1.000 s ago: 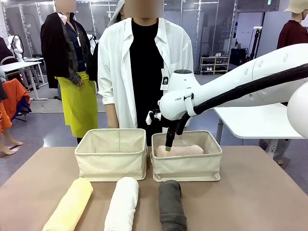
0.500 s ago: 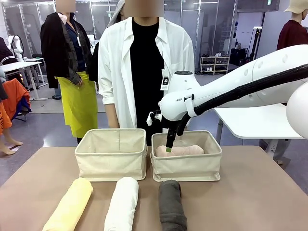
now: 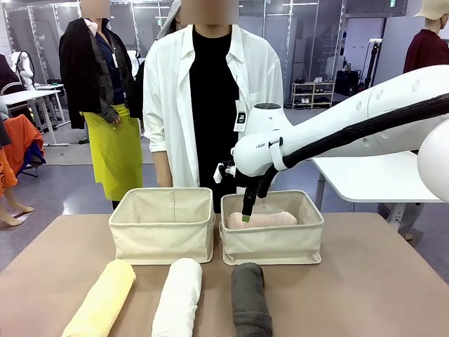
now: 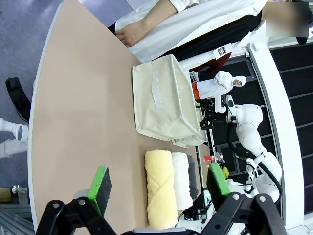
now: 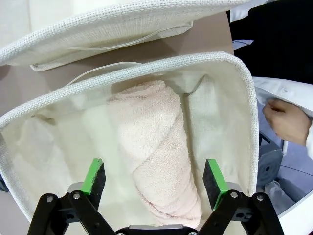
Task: Divide the towels into two baskets.
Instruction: Pick up one hotel-folded towel from the bottom of the table and place it in the Fabric basket indicated by the person.
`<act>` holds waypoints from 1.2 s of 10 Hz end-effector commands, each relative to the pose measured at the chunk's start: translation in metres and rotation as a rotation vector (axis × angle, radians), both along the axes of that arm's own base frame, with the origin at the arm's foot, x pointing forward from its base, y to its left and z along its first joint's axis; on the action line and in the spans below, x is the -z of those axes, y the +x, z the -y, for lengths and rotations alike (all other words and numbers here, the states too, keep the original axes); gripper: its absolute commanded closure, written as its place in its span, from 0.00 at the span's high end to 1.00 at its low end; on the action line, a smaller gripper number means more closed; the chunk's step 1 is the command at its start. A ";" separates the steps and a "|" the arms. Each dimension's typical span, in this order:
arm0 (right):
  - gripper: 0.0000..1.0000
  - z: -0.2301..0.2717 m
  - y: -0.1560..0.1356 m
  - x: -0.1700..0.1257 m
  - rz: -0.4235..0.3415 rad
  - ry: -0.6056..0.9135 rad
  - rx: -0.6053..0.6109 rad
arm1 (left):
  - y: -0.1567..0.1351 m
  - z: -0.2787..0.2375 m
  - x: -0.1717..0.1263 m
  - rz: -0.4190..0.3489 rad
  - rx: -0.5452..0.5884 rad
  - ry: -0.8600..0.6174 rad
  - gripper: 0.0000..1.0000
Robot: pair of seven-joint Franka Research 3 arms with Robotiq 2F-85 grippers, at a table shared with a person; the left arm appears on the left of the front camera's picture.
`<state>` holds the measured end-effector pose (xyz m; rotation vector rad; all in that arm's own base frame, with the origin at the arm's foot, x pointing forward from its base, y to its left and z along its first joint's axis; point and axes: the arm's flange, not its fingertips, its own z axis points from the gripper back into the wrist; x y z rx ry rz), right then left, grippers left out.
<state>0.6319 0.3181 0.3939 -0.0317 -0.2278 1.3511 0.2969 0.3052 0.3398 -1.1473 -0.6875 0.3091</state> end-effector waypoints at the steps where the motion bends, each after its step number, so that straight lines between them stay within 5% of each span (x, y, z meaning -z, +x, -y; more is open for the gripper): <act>1: 1.00 -0.001 0.000 -0.001 0.003 0.002 0.002 | -0.002 -0.002 -0.002 0.008 -0.002 -0.005 1.00; 2: 1.00 0.000 0.000 0.000 0.000 0.000 0.000 | -0.002 -0.002 -0.002 0.008 -0.002 -0.005 1.00; 6: 1.00 0.054 -0.048 -0.075 -0.096 0.133 0.163 | -0.002 -0.002 -0.002 0.008 -0.002 -0.005 1.00; 11: 1.00 0.214 -0.123 -0.070 -0.321 0.642 0.491 | -0.002 -0.002 -0.002 0.008 -0.002 -0.005 1.00; 12: 1.00 0.250 -0.146 -0.062 -0.419 0.815 0.554 | -0.002 -0.002 -0.002 0.008 -0.002 -0.005 1.00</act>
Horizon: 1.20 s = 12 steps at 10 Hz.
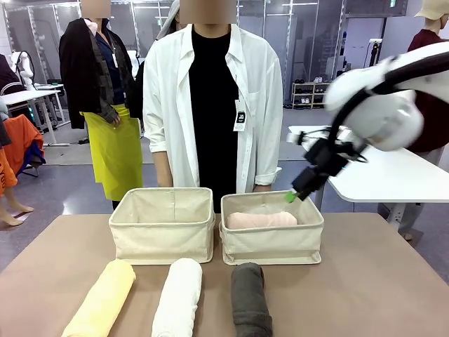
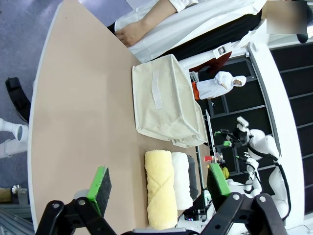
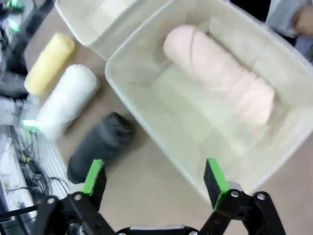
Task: Divide the towels into two baskets.
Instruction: Pick up one hotel-folded towel from the bottom of the table and place it in the Fabric basket indicated by the person.
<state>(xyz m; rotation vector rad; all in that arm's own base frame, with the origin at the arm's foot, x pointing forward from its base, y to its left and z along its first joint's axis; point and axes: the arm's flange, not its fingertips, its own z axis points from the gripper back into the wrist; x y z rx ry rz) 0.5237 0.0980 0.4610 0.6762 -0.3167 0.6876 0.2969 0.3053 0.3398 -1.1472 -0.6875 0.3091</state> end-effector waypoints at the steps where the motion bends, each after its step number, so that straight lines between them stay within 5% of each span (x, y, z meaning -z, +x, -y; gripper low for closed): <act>1: 1.00 0.055 -0.057 0.011 -0.076 0.260 0.116 | -0.002 -0.002 -0.002 0.008 -0.002 -0.005 1.00; 4: 1.00 0.142 -0.104 0.038 -0.149 0.527 0.170 | -0.002 -0.002 -0.002 0.008 -0.002 -0.005 1.00; 7: 1.00 0.242 -0.154 0.073 -0.323 0.650 0.251 | -0.002 -0.002 -0.002 0.008 -0.002 -0.005 1.00; 10: 1.00 0.290 -0.172 0.117 -0.492 0.759 0.340 | -0.002 -0.002 -0.002 0.008 -0.002 -0.005 1.00; 11: 1.00 0.289 -0.160 0.127 -0.503 0.751 0.338 | -0.002 -0.002 -0.002 0.008 -0.002 -0.005 1.00; 12: 1.00 0.286 -0.188 0.114 -0.437 0.731 0.335 | -0.002 -0.002 -0.002 0.008 -0.002 -0.005 1.00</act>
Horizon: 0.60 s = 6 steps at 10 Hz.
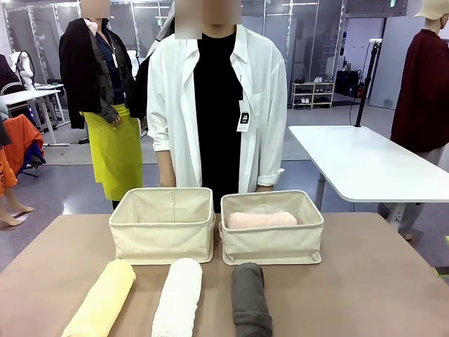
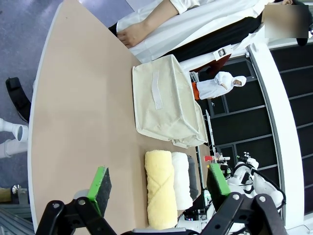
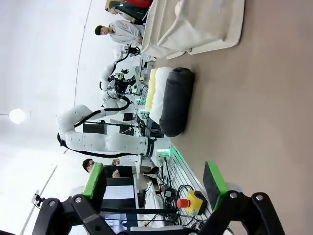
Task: Divide the towels into two baskets.
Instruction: Pick up one hotel-folded towel from the bottom of the table and place it in the Fabric basket indicated by the person.
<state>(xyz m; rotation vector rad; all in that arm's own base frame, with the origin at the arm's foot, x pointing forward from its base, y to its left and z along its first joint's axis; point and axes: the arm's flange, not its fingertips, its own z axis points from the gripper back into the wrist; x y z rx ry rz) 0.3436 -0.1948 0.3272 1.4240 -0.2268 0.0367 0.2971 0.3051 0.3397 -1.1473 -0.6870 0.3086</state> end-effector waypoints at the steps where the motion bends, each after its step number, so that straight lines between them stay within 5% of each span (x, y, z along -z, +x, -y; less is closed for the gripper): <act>1: 1.00 -0.006 -0.008 -0.020 0.044 -0.020 0.000 | -0.002 -0.002 -0.002 0.008 -0.003 -0.005 1.00; 6: 1.00 -0.006 -0.008 -0.020 0.044 -0.020 0.000 | -0.002 -0.002 -0.002 0.008 -0.003 -0.005 1.00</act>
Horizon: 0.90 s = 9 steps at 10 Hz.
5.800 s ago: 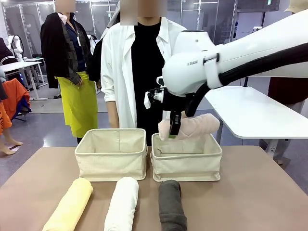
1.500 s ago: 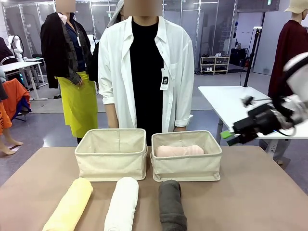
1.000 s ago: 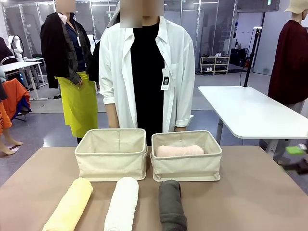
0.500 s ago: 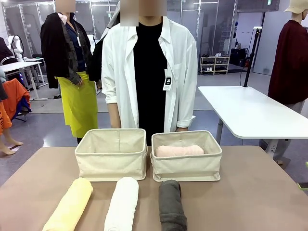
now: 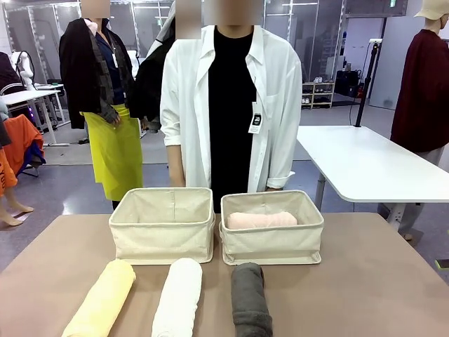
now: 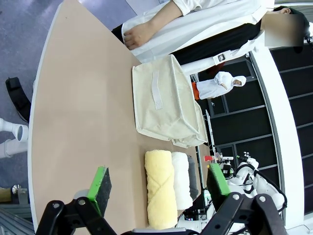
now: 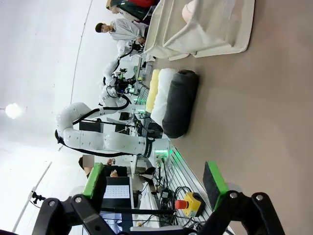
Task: Divide the towels into two baskets.
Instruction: Pick up one hotel-folded towel from the bottom of the table and place it in the Fabric basket indicated by the person.
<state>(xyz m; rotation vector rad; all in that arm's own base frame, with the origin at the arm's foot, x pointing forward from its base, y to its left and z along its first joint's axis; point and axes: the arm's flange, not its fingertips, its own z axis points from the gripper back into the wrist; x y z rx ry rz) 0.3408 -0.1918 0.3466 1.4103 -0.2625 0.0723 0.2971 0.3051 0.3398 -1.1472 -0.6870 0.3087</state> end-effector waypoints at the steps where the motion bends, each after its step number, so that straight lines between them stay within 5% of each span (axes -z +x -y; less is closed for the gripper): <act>1: 1.00 -0.003 -0.005 -0.001 -0.002 -0.006 0.002 | -0.002 -0.002 -0.002 0.008 -0.003 -0.005 1.00; 9: 1.00 -0.003 -0.005 -0.001 -0.002 -0.006 0.002 | -0.002 -0.002 -0.002 0.008 -0.003 -0.005 1.00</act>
